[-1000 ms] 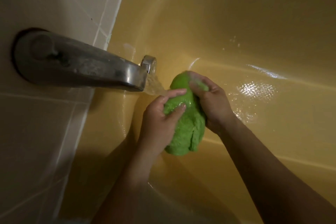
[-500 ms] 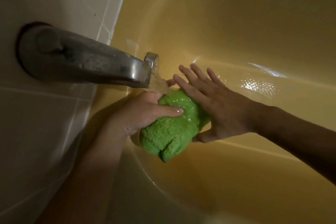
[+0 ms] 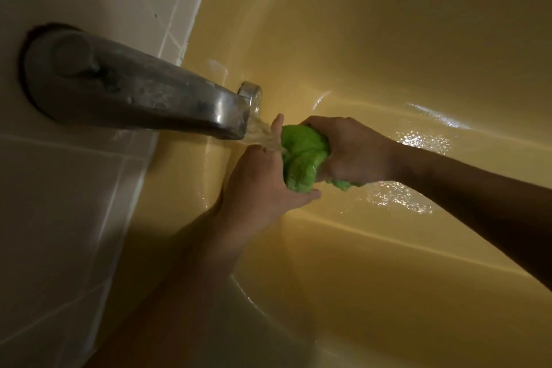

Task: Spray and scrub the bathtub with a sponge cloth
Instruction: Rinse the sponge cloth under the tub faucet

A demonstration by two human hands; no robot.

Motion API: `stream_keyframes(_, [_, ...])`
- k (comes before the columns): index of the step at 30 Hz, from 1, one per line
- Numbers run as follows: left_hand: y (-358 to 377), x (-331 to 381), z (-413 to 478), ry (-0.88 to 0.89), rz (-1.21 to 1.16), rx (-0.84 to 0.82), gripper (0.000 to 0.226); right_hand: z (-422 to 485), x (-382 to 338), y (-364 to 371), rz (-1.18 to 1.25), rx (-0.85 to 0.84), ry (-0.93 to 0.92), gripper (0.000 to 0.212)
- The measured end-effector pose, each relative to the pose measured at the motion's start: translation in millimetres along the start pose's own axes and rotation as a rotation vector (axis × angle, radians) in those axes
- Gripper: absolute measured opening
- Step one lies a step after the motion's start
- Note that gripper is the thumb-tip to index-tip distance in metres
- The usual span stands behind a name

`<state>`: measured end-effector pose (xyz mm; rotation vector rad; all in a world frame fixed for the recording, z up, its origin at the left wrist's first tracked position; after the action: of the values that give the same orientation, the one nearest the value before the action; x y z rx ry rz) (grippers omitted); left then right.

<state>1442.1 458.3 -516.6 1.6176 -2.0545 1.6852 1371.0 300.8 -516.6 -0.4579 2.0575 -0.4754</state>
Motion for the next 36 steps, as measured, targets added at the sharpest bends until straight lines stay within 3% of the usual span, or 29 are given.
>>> stream_keyframes(4, [-0.9,-6.5,8.1,0.112,0.104,0.164,0.084,-4.8,4.2,-3.1,0.014,-0.111,0.045,0.046])
stream_keyframes(7, [-3.3,-3.2,12.0,0.182,0.290,0.099,0.059,-11.1,8.9,-4.5,-0.119,-0.183,0.035,0.058])
stream_keyframes(10, [-5.7,-1.0,13.1,0.127,0.298,-0.035,0.064,-17.0,11.4,-5.7,-0.031,-0.192,0.011,0.077])
stream_keyframes(14, [-15.9,-1.4,13.4,0.092,0.115,-0.236,0.059,-23.0,10.0,-7.8,0.145,-0.194,0.056,0.056])
stream_keyframes(18, [-15.3,-5.5,7.6,0.027,-0.060,-0.408,0.086,-22.8,7.8,-9.1,0.061,-0.195,0.059,0.048])
stream_keyframes(22, [-17.2,-5.5,12.0,-0.142,-0.371,-0.553,0.056,-24.1,-1.0,-12.4,0.114,-0.131,0.013,0.048])
stream_keyframes(24, [-19.8,-9.8,17.9,-0.208,-0.408,-0.498,0.062,-25.0,-6.7,-19.0,0.004,-0.117,-0.065,0.064])
stream_keyframes(27, [-21.0,-16.1,20.5,-0.347,-0.447,-0.460,0.075,-28.9,-10.3,-13.8,-0.459,-0.074,-0.172,0.121])
stream_keyframes(29, [-18.5,-13.1,20.0,-0.390,-0.570,-0.561,0.057,-31.8,-9.8,3.6,-0.635,0.031,-0.194,0.133])
stream_keyframes(31, [-19.9,-6.3,17.6,-0.428,-0.710,-0.655,0.037,-28.3,-7.3,18.0,-0.645,0.221,-0.186,0.118])
stream_keyframes(33, [-23.0,-1.6,13.6,-0.445,-0.783,-0.675,0.039,-16.5,-7.5,21.4,-0.655,0.423,-0.225,0.081])
stream_keyframes(35, [-25.0,1.1,11.7,-0.408,-0.699,-0.637,0.036,-4.9,-10.5,16.9,-0.726,0.492,-0.283,0.045])
stream_keyframes(36, [-23.4,-0.4,12.8,-0.349,-0.518,-0.603,0.036,0.5,-10.8,13.1,-0.764,0.455,-0.288,0.034])
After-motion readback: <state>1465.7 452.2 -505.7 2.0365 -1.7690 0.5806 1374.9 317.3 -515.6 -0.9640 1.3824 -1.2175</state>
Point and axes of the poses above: each hand's wrist, its own z-axis towards the middle knuckle, its own y-axis out of the palm, x = y × z, the point moved 3 cm from there along z, towards the middle knuckle, and after that the axes turned 3 degrees about x, right-handed, at the moved point
